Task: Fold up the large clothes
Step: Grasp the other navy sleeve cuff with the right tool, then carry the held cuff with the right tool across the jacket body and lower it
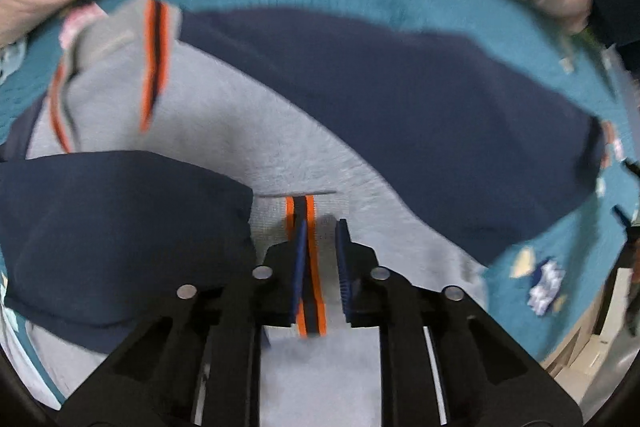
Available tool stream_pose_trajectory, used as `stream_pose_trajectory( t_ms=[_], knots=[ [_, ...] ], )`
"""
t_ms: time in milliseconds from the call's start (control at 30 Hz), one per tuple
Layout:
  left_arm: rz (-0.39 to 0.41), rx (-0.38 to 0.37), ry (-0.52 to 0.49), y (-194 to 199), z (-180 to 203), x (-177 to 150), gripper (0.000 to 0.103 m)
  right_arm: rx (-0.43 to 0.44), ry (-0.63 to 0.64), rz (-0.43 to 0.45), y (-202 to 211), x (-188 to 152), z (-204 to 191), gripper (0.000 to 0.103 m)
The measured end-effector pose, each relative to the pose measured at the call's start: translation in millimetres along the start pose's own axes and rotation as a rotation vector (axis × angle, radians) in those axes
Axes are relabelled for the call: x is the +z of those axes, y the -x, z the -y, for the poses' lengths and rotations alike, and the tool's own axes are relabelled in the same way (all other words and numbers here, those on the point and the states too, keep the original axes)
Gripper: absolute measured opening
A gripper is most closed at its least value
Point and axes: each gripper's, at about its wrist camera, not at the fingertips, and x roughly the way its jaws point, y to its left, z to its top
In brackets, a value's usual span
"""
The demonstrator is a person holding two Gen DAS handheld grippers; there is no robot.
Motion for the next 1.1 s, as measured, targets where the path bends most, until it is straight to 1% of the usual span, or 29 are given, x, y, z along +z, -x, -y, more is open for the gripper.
stream_pose_trajectory(
  t_ms=[67, 100, 167, 200, 233, 267, 300, 333, 367, 400, 433, 467, 533, 633, 800, 867, 933, 1000, 1100],
  knots=[
    [0.043, 0.018, -0.015, -5, 2, 0, 0.013, -0.006, -0.005, 0.022, -8, 10, -2, 0.090],
    [0.049, 0.026, -0.021, -5, 4, 0, 0.013, -0.011, -0.005, 0.034, -13, 13, -3, 0.090],
    [0.054, 0.041, -0.037, -6, 7, 1, 0.012, 0.013, -0.018, 0.048, -26, 19, -3, 0.089],
    [0.055, 0.045, -0.047, -7, 8, 1, 0.012, 0.022, -0.025, 0.046, -32, 21, -2, 0.089],
    [0.055, 0.045, -0.050, -6, 8, 2, 0.012, 0.007, -0.046, 0.028, -43, 24, 0, 0.089],
    [0.054, 0.042, -0.049, -7, 7, 2, 0.012, -0.007, -0.060, 0.019, -49, 25, 2, 0.084],
    [0.055, 0.039, -0.047, -7, 7, 3, 0.013, -0.032, -0.058, 0.035, -49, 24, 1, 0.080],
    [0.056, 0.038, -0.047, -7, 6, 3, 0.013, -0.053, -0.030, 0.066, -45, 22, -2, 0.068],
    [0.057, 0.034, -0.044, -7, 5, 3, 0.013, -0.068, 0.018, 0.081, -41, 21, -7, 0.051],
    [0.060, 0.032, -0.041, -7, 5, 3, 0.013, -0.100, 0.056, 0.095, -37, 19, -10, 0.045],
    [0.062, 0.030, -0.038, -7, 5, 3, 0.013, -0.089, 0.068, 0.105, -33, 17, -10, 0.031],
    [0.066, 0.031, -0.036, -7, 5, 1, 0.013, -0.069, 0.072, 0.115, -31, 15, -10, 0.025],
    [0.073, 0.041, -0.039, -7, 7, 1, 0.013, -0.047, 0.072, 0.136, -24, 12, -9, 0.020],
    [0.078, 0.052, -0.045, -7, 11, -1, 0.012, -0.004, 0.065, 0.168, -10, 5, -12, 0.018],
    [0.074, 0.048, -0.035, -4, 14, -2, 0.012, 0.041, 0.154, 0.242, 23, -10, -38, 0.018],
    [0.075, 0.043, -0.037, -2, 14, -2, 0.013, 0.083, 0.182, 0.260, 40, -18, -50, 0.017],
    [0.073, 0.040, -0.051, 2, 16, -2, 0.013, 0.145, 0.200, 0.263, 57, -31, -60, 0.017],
    [0.062, 0.012, -0.046, 6, 17, -2, 0.013, 0.197, 0.207, 0.252, 68, -44, -69, 0.017],
    [0.079, 0.007, -0.044, 21, 20, -6, 0.013, 0.254, 0.246, 0.255, 87, -74, -92, 0.017]
  ],
)
